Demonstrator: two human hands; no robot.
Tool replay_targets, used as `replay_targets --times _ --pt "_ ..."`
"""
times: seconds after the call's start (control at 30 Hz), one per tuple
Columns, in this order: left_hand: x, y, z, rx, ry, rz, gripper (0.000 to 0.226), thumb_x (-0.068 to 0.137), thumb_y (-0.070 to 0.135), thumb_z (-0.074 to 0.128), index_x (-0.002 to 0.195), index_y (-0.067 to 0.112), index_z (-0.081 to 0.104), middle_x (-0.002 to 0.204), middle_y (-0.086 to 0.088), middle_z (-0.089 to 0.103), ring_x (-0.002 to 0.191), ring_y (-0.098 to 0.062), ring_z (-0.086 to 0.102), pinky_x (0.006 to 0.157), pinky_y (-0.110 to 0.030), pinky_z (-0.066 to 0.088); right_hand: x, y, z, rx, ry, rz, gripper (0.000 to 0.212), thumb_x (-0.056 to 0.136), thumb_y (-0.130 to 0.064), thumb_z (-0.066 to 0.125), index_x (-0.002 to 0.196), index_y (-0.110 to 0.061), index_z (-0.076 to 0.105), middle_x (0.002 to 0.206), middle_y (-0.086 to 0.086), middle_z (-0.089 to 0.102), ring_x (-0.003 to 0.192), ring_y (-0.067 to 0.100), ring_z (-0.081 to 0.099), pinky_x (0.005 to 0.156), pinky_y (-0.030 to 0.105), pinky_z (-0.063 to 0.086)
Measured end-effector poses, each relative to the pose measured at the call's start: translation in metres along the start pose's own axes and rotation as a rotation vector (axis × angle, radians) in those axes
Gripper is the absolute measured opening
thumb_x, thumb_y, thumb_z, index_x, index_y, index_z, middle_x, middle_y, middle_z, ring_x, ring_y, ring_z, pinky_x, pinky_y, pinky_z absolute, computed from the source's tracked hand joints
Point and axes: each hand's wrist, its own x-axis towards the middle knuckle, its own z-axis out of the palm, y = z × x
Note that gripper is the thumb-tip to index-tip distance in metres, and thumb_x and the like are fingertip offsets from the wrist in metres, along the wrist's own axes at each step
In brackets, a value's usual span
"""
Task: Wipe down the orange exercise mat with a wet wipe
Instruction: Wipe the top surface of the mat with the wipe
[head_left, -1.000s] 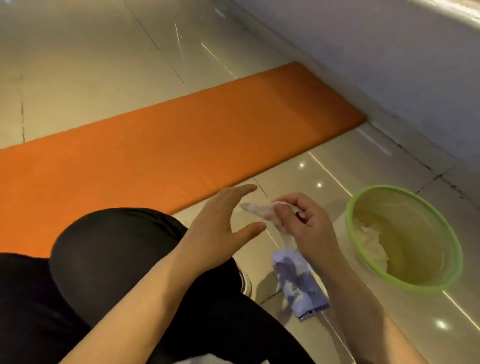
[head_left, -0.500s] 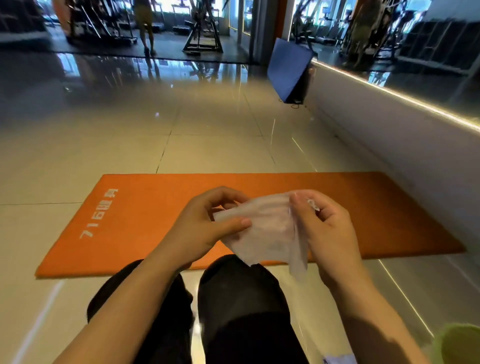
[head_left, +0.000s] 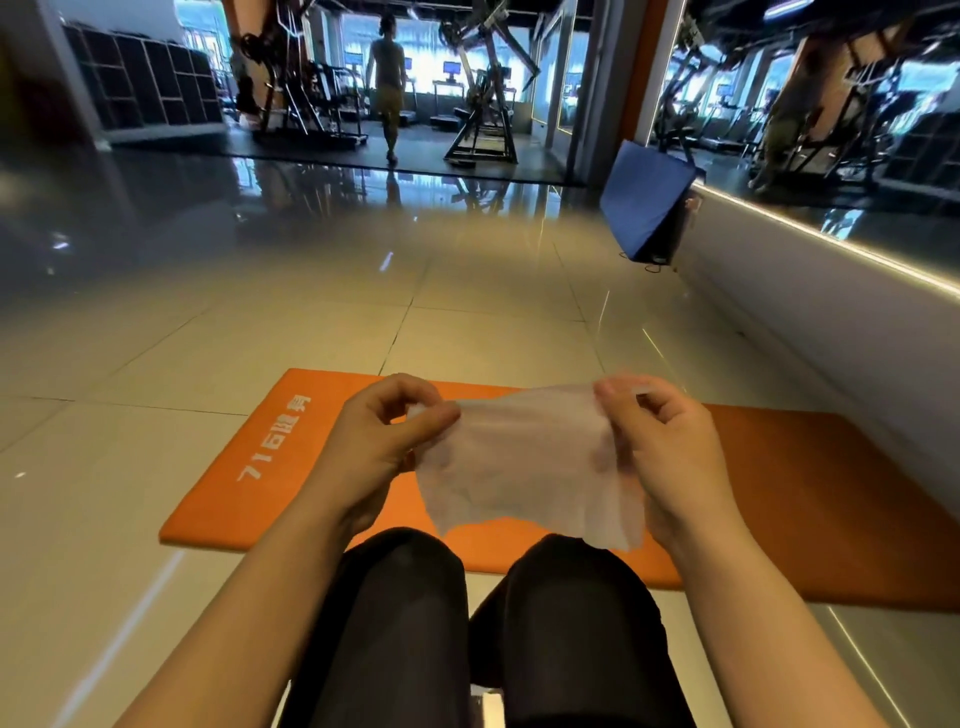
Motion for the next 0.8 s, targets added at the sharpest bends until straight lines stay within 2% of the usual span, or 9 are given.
replay_targets --times 0.1,0.23,0.33,0.5,0.57,0.67,0.73,0.8 --pt "0.009 -0.003 0.002 -0.033 0.119 0.034 0.011 0.081 0.007 0.069 0.077 0.012 0.061 0.071 0.014 0.062 0.067 0.000 0.059 0.054 -0.017 0.048 0.008 0.006 -0.003 0.056 -0.016 0.041 0.007 0.090 -0.014 0.066 0.095 -0.010 0.069 0.068 -0.007 0.069 0.061 0.005 0.064 0.052 0.017 0.049" --pt "0.026 -0.014 0.000 0.077 0.160 0.020 0.026 0.084 0.001 0.070 0.096 0.024 0.066 0.100 0.002 0.063 0.084 -0.003 0.064 0.065 -0.028 0.056 0.026 0.018 -0.008 0.117 0.015 0.076 0.020 0.089 -0.011 0.067 0.106 -0.021 0.063 0.078 -0.002 0.074 0.072 0.011 0.071 0.054 0.019 0.053" --pt "0.041 -0.021 0.000 0.123 0.160 0.041 0.030 0.087 -0.001 0.067 0.100 0.026 0.067 0.100 0.002 0.066 0.077 0.002 0.066 0.060 -0.020 0.056 0.044 0.033 -0.009 0.070 0.087 0.079 0.022 0.090 -0.012 0.067 0.103 -0.027 0.058 0.084 0.000 0.072 0.075 0.013 0.069 0.057 0.023 0.052" --pt "0.064 -0.026 0.003 0.194 0.227 0.072 0.033 0.090 -0.011 0.055 0.080 0.016 0.071 0.078 0.012 0.070 0.066 -0.005 0.064 0.054 -0.020 0.051 0.077 0.047 -0.001 0.066 0.090 0.053 0.020 0.090 -0.006 0.066 0.090 -0.022 0.054 0.079 0.005 0.061 0.068 0.015 0.058 0.057 0.032 0.052" --pt "0.070 -0.026 0.002 0.217 0.256 0.093 0.037 0.089 -0.012 0.051 0.076 0.015 0.073 0.084 0.010 0.069 0.070 -0.005 0.064 0.056 -0.021 0.051 0.088 0.050 0.002 0.035 0.058 0.031 0.018 0.090 -0.006 0.066 0.086 -0.019 0.055 0.080 0.007 0.061 0.074 0.022 0.058 0.064 0.040 0.052" --pt "0.078 -0.020 -0.001 0.266 0.269 0.123 0.035 0.093 -0.005 0.053 0.084 0.021 0.074 0.095 0.014 0.066 0.078 -0.003 0.065 0.059 -0.020 0.052 0.099 0.049 0.005 0.014 0.021 0.013 0.014 0.091 -0.007 0.065 0.085 -0.019 0.059 0.084 0.007 0.063 0.079 0.025 0.060 0.072 0.048 0.054" --pt "0.085 -0.015 -0.002 0.273 0.236 0.149 0.028 0.094 0.002 0.060 0.093 0.027 0.073 0.105 0.015 0.063 0.085 -0.004 0.065 0.066 -0.022 0.055 0.105 0.046 0.005 0.019 0.022 0.001 0.017 0.092 -0.005 0.062 0.086 -0.021 0.060 0.089 0.003 0.065 0.086 0.024 0.063 0.071 0.045 0.055" --pt "0.092 -0.010 -0.001 0.301 0.149 0.171 0.033 0.087 0.009 0.073 0.106 0.035 0.068 0.118 0.015 0.057 0.097 -0.007 0.063 0.077 -0.026 0.057 0.111 0.044 0.004 0.019 0.030 -0.031 0.022 0.093 -0.003 0.059 0.088 -0.024 0.062 0.094 -0.001 0.065 0.093 0.021 0.063 0.069 0.035 0.054"
